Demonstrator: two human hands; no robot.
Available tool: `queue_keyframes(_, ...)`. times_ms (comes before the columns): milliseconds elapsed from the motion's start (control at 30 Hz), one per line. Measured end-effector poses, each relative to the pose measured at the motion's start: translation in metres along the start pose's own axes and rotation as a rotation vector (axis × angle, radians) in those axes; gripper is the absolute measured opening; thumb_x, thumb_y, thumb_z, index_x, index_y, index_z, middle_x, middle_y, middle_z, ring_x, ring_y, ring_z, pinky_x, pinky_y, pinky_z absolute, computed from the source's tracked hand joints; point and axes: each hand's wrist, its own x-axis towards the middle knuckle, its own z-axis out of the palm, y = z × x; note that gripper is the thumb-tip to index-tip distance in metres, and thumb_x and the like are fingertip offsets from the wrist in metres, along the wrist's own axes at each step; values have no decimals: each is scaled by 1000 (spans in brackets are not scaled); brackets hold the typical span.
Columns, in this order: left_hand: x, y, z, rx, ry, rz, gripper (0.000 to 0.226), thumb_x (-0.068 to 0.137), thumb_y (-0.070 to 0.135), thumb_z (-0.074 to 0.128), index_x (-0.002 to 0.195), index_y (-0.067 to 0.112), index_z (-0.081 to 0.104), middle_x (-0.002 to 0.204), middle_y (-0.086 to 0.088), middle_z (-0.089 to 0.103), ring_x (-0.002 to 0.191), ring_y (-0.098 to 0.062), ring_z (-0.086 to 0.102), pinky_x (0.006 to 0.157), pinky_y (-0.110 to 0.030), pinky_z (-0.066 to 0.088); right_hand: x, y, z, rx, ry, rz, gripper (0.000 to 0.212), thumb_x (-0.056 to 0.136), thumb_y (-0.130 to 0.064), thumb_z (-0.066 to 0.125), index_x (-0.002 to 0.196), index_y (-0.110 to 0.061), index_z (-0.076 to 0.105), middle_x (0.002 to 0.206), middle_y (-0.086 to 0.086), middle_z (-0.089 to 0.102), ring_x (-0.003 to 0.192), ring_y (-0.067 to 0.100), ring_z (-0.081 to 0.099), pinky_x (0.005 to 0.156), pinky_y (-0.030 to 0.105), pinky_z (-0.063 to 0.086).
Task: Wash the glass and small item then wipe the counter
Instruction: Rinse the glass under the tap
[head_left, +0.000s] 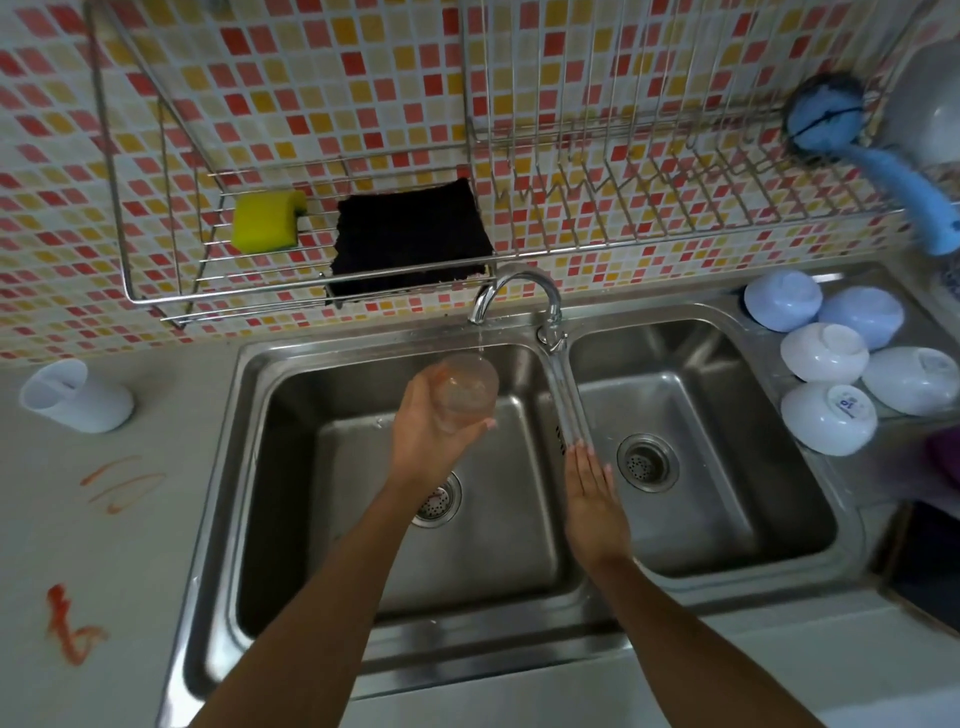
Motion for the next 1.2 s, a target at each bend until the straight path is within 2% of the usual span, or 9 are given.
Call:
queue_keyframes(100,-9,-11,3,-53,37,-103,81,58,40,90,124,21,48,113,9,61,100,-6,60,86,-24,51,-1,1,1,-6,6,1,75,72,5,46,145,3,31,152,20,31,141,32,29,115,46,18)
queue_keyframes(300,-8,-15,9,-35,-7,-81,77,61,30,90,124,19,49,114,7,61,92,3,57,72,2,40,-2,-3,-1,8,33,-11,72,73,2,51,143,5,34,150,22,35,139,34,34,112,48,24)
queue_keyframes(533,-2,-20,22,-34,-26,-56,77,59,34,90,122,17,49,115,3,60,100,-9,59,72,-1,41,-3,-4,-1,-12,48,-4,65,80,4,39,144,5,33,151,21,32,140,34,33,117,45,18)
queue_keyframes(667,-8,-30,29,-6,-42,-11,75,59,30,91,120,19,48,118,3,56,104,-9,56,78,-2,40,-1,-5,-3,-21,25,7,73,75,3,59,144,4,33,151,21,33,140,33,33,114,46,22)
queue_keyframes(767,-13,-51,36,120,-106,-1,72,62,30,88,120,25,46,122,6,49,102,-8,52,85,-19,46,-2,-6,-3,-34,4,11,76,76,1,60,146,3,30,153,20,28,142,32,28,115,45,20)
queue_keyframes(867,-16,-69,41,312,-256,13,76,66,34,82,128,36,40,131,12,39,100,-8,53,79,-34,53,-3,-5,-3,-49,13,2,73,81,1,54,147,3,26,155,20,23,144,32,24,117,45,17)
queue_keyframes(967,-16,-90,45,500,-328,58,73,69,30,76,133,32,41,131,6,40,109,-14,46,89,-35,49,-2,-4,-2,-38,-1,-7,72,83,-2,52,149,3,22,156,20,20,145,31,20,118,46,17)
queue_keyframes(1067,-15,-110,50,747,-367,103,67,68,47,63,130,37,41,125,7,45,110,-18,44,95,-35,44,-2,-5,-3,-23,-8,-1,75,82,-2,54,149,3,21,156,21,20,145,32,21,117,47,21)
queue_keyframes(1200,-22,-110,47,768,-393,89,75,65,34,79,131,27,43,124,-3,44,112,-25,44,96,-35,39,-3,-5,-4,-32,-14,1,73,82,-1,52,148,4,21,156,21,21,145,32,21,118,45,17)
